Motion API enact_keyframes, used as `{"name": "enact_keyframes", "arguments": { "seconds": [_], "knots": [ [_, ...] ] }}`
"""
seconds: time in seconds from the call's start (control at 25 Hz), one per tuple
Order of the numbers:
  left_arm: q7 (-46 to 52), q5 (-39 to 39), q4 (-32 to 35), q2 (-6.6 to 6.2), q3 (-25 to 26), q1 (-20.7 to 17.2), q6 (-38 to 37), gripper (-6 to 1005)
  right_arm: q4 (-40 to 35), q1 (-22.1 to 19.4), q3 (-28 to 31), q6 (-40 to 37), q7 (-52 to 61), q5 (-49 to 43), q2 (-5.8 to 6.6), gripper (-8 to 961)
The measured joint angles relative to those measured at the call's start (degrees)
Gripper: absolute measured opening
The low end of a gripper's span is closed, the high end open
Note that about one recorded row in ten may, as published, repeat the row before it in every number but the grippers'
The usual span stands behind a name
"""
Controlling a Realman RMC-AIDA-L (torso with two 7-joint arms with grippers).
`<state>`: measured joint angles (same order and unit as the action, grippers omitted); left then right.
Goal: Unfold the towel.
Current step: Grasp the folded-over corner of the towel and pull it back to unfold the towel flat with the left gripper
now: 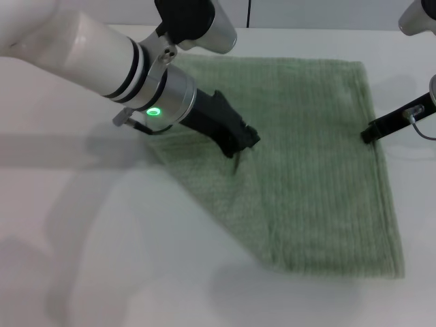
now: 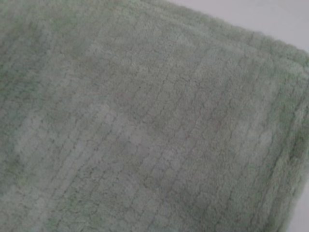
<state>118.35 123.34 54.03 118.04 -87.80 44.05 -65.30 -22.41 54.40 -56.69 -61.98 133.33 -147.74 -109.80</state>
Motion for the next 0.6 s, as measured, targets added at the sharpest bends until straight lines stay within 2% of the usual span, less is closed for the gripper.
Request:
{"name": "enact_keyframes", "arguments": {
  "seconds": [0.32,0.6],
  "knots": [
    [0.43,3.37,1.75,-0.01,3.13,-1.66,-5.17,47,0.0,0.0,-0.07,0.0,0.0,-0.06,0.03,-2],
    [0.78,6.13,8.47,-0.01,6.81,-5.26,-11.01,47,0.0,0.0,-0.23,0.02,0.0,-0.09,0.11,-1]
  ]
}}
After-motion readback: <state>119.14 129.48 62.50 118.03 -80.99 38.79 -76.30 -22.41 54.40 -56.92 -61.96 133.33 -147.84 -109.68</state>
